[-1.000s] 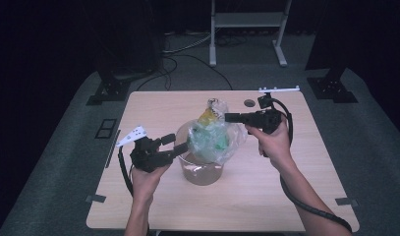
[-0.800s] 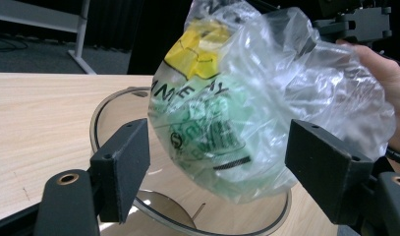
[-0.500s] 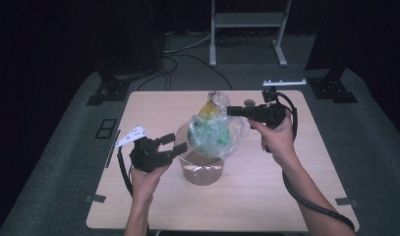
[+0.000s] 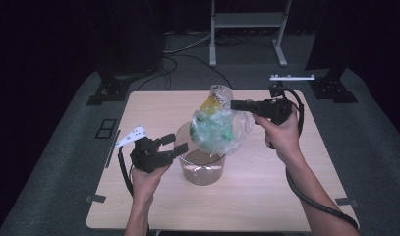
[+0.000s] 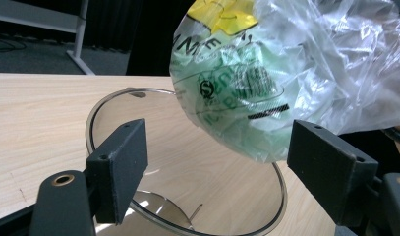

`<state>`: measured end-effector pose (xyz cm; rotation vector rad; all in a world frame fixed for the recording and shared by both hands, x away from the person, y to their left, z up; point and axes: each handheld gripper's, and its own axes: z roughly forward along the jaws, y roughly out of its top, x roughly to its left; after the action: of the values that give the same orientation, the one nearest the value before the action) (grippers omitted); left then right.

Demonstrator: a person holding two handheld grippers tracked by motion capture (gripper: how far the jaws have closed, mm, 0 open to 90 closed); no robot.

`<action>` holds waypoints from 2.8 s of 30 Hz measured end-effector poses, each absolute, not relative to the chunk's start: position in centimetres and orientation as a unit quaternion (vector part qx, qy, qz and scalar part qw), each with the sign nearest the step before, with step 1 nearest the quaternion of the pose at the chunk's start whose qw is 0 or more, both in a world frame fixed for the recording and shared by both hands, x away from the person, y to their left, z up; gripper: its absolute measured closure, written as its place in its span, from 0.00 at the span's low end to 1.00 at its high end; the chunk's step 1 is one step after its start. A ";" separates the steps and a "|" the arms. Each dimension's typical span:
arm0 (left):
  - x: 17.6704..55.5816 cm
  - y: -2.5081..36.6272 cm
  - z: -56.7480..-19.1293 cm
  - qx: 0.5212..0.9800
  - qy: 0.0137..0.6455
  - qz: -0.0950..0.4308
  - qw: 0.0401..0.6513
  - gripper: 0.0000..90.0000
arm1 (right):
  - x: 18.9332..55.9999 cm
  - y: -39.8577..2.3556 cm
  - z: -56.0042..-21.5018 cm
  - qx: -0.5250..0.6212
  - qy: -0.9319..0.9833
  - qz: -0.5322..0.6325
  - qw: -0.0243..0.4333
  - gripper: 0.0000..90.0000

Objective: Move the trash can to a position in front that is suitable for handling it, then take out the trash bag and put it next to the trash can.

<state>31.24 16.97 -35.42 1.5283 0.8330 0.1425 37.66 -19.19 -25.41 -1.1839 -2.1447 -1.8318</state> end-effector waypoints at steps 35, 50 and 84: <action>31.3 16.7 -35.5 0.672 0.375 0.057 0.636 0.11 | 36.9 -25.1 -22.9 -0.411 -0.673 -0.615 -0.002 1.00; 31.2 16.8 -35.5 0.668 0.377 0.056 0.639 0.10 | 36.8 -27.3 -24.3 -0.428 -0.664 -0.613 -0.002 1.00; 31.0 16.4 -34.9 0.668 0.371 0.060 0.642 0.10 | 37.8 -29.4 -30.0 -0.472 -0.646 -0.600 0.027 1.00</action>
<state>30.98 16.38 -34.94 1.5236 0.8450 0.1368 37.78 -29.37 -30.05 -1.4575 -1.9945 -1.8517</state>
